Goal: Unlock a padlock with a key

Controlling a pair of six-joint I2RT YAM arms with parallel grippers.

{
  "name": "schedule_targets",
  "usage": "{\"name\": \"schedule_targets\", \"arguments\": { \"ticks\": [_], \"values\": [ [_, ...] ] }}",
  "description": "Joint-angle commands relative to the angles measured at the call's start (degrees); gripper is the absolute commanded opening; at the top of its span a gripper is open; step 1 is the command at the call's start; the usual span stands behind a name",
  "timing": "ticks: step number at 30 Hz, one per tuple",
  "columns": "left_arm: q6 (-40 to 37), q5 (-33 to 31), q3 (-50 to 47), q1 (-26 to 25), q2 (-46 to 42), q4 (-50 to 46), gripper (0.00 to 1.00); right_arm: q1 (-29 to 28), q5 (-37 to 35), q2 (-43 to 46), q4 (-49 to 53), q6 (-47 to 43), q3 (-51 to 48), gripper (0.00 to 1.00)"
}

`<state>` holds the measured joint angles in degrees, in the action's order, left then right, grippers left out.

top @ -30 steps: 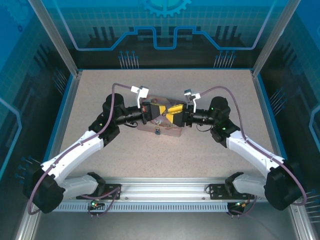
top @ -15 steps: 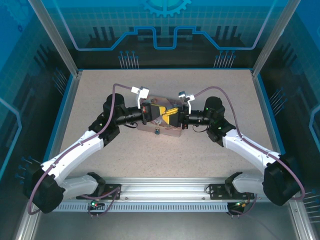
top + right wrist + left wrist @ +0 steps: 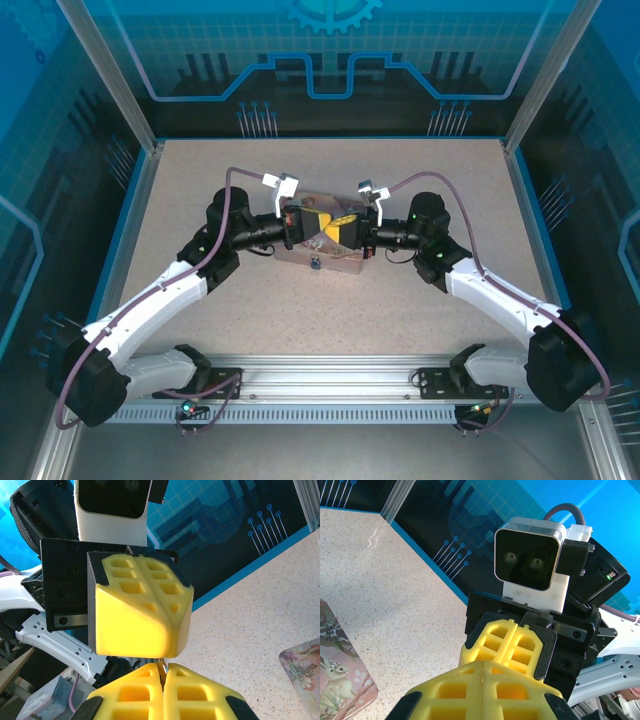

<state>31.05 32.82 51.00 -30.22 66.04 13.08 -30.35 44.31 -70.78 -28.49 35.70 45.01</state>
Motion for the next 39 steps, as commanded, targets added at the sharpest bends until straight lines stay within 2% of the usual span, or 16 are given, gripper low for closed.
{"name": "schedule_targets", "arguments": {
  "ticks": [1, 3, 6, 8, 10, 13, 18, 22, 26, 29, 35, 39],
  "values": [
    [-1.06, 0.42, 1.6, -0.24, -0.26, 0.0, 0.0, 0.03, -1.35, 1.15, 1.33, -1.3, 0.52, 0.0],
    [-0.83, -0.06, 1.57, -0.04, -0.29, 0.13, 0.0, 0.02, -2.03, 1.73, 2.83, -2.2, 0.43, 0.0],
    [-0.42, -0.52, 1.6, 0.51, -0.7, 0.72, 0.15, 0.19, -3.38, 2.72, 6.25, -4.1, 0.39, 0.0],
    [-0.03, -0.91, 1.65, 1.09, -1.12, 0.91, 0.33, 0.13, -4.07, 3.18, 9.16, -5.59, 0.55, 0.0],
    [0.1, -0.94, 1.88, 2.18, -1.65, 0.61, 0.38, 0.21, -4.9, 3.75, 12.53, -7.62, 0.8, 0.0],
    [-0.19, -1.64, 2.25, 4.49, -2.54, -1.44, 0.53, 0.63, -6.69, 4.66, 17.91, -9.71, 0.62, 0.0],
    [-2.71, -6.52, 2.18, 10.01, -3.92, -10.71, 0.62, 3.27, -12.93, 5.4, 26.37, -10.92, 0.01, 0.0],
    [-7.06, -11.72, 1.57, 15.23, -3.43, -19.7, 0.73, 6.51, -22.14, 4.61, 35.79, -10.71, 0.17, 0.0],
    [-11.66, -18.2, 0.48, 19.47, -1.31, -25.55, 0.79, 9.26, -30.21, 3.71, 42.46, -9.58, 0.45, 0.0],
    [-13.03, -18.84, -1.38, 22.09, 0.49, -25.39, 0.79, 10.15, -34.85, 2.19, 45.22, -9.12, 0.49, 0.0],
    [-13.88, -14.15, -10.96, 21.4, -2.97, -15.74, 0.8, 10.79, -39.74, -2.57, 45.26, -6.18, 0.06, 0.0],
    [-12.39, -14.76, -17.38, 17.65, -6.35, -11.41, 0.8, 11.87, -40.82, -5.3, 42.73, -4.36, -0.51, 0.0]
  ]
}}
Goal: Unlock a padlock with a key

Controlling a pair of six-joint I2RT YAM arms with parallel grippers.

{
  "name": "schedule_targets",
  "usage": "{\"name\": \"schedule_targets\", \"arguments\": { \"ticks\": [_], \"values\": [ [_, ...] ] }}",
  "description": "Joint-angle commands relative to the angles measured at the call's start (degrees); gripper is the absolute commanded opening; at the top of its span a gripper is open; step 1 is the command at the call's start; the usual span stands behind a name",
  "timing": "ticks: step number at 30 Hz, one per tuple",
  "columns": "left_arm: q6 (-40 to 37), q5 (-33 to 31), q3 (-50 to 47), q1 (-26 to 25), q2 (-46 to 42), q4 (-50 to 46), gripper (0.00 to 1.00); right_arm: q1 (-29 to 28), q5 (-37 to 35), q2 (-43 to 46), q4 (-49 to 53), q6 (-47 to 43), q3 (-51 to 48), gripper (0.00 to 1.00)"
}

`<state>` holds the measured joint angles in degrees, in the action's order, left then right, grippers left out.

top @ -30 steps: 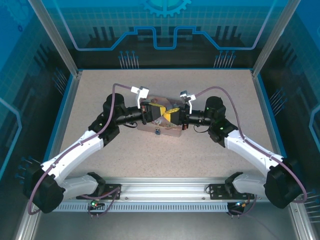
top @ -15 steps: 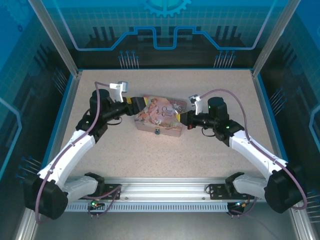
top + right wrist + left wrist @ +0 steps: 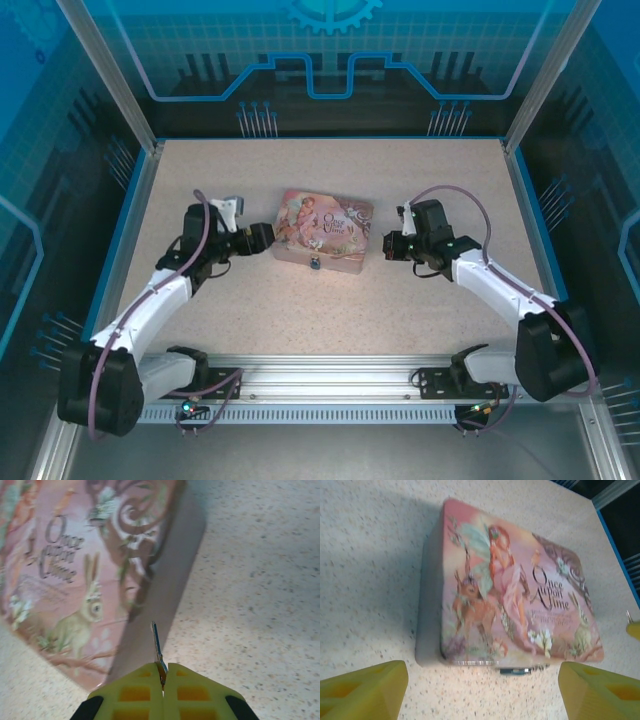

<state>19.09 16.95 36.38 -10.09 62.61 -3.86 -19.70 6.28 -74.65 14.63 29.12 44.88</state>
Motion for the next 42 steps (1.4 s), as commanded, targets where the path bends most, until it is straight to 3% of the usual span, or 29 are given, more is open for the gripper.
{"name": "schedule_targets", "arguments": {
  "ticks": [1, 7, 13, 18, 29, 42],
  "values": [
    [0.29, 0.68, -3.64, -3.56, -2.98, 5.99, 0.8, 1.25, -2.94, -1.84, -0.6, 2.04, -0.09, 0.0],
    [5.51, -0.26, -9.07, -10.42, -0.78, 13.65, 0.8, 1.18, 5.83, -2.0, -10.54, -2.5, 0.56, 0.0],
    [8.04, 0.57, -13.15, -14.95, 4.45, 27.0, 0.81, -2.43, 13.47, -10.46, -15.33, -2.38, 5.96, 0.0],
    [3.87, -2.08, -15.98, -18.25, 9.52, 38.68, 0.83, -6.06, 13.98, -17.46, -17.91, -1.04, 11.75, 0.0],
    [-7.4, -2.78, -18.6, -18.48, 22.84, 58.64, 0.85, -7.54, 10.68, -25.09, -15.06, -0.05, 17.16, 0.0],
    [-15.38, -21.5, -19.46, -25.11, 38.71, 73.15, 0.76, -8.51, 6.36, -25.98, -12.35, -0.12, 17.37, 0.0]
  ]
}}
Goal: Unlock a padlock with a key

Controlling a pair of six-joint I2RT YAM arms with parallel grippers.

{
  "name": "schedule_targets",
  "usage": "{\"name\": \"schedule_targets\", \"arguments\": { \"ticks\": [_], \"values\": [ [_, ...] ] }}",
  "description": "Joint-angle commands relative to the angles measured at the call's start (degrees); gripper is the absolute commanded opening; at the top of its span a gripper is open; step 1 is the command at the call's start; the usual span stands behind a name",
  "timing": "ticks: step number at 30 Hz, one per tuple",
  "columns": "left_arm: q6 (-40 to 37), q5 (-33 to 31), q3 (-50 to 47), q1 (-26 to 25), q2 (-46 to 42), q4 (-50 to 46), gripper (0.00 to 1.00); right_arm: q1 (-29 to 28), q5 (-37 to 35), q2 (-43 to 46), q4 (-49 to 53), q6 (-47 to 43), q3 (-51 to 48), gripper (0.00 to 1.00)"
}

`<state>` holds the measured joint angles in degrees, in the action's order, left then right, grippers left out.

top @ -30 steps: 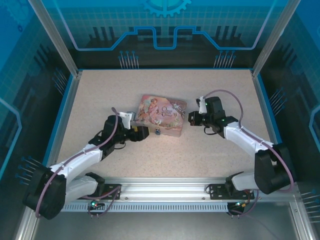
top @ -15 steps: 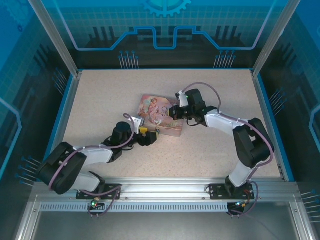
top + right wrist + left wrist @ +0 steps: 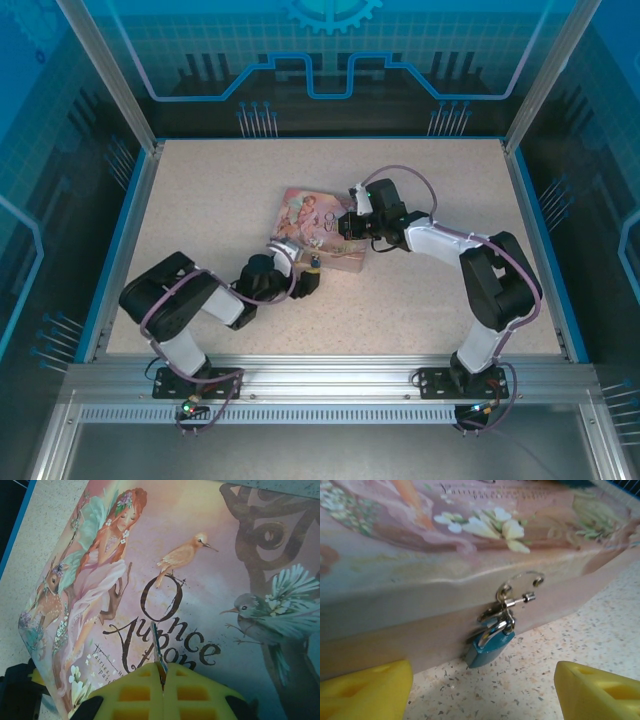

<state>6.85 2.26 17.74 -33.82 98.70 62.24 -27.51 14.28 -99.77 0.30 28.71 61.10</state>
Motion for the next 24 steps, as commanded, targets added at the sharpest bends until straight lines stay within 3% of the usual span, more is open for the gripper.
{"name": "schedule_targets", "arguments": {
  "ticks": [1, 8, 24],
  "values": [
    [-3.41, -7.8, -0.87, -1.77, 3.57, 8.34, 0.75, -0.76, -1.75, -0.79, 1.99, 0.29, 1.0, 0.0],
    [-4.64, -17.4, 1.1, -5.84, 6.78, 10.09, 0.71, -0.89, -2.01, -0.18, 1.24, 0.32, 0.11, 0.0],
    [-6.64, -26.72, 5.46, -10.86, 11.08, 13.65, 0.72, -1.23, -2.14, -0.2, 1.57, -0.13, 0.01, 0.0]
  ]
}}
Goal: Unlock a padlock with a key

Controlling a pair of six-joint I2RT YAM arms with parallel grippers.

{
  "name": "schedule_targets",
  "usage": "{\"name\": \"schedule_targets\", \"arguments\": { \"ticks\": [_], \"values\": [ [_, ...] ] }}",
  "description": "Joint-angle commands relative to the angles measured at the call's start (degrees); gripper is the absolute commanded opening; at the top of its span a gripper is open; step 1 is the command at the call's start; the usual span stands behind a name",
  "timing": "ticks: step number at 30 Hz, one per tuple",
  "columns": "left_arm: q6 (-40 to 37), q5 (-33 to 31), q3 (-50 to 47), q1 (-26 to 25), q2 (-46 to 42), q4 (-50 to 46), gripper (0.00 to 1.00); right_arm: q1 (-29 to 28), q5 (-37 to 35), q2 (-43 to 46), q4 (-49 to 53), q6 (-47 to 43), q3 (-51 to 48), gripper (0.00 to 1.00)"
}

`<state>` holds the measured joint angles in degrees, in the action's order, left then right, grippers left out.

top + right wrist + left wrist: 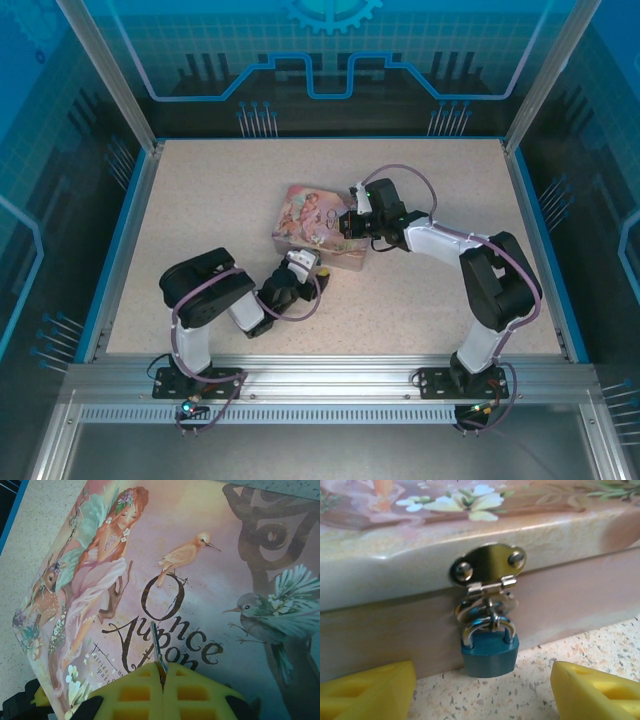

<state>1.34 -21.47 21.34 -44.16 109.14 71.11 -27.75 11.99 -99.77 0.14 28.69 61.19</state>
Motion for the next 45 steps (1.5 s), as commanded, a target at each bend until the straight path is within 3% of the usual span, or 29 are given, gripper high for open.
{"name": "schedule_targets", "arguments": {
  "ticks": [1, 22, 35, 45],
  "values": [
    [-0.93, -3.86, 2.02, -0.62, 0.55, 4.78, 0.72, -0.99, 0.19, -0.17, 1.77, -0.16, -0.1, 0.0],
    [-0.14, -4.03, 4.03, -0.75, -0.26, 2.36, 0.38, -1.52, 0.14, 0.31, 2.41, -0.63, 0.87, 0.0],
    [3.87, -2.83, 8.6, -0.74, -8.02, -17.98, 0.35, -0.71, -3.08, 9.8, 6.54, -3.31, 0.27, 0.0],
    [13.42, -0.53, 19.24, -0.58, -15.73, -44.08, 0.32, 0.94, -3.31, 27.69, 8.17, -7.4, -17.68, 0.0]
  ]
}}
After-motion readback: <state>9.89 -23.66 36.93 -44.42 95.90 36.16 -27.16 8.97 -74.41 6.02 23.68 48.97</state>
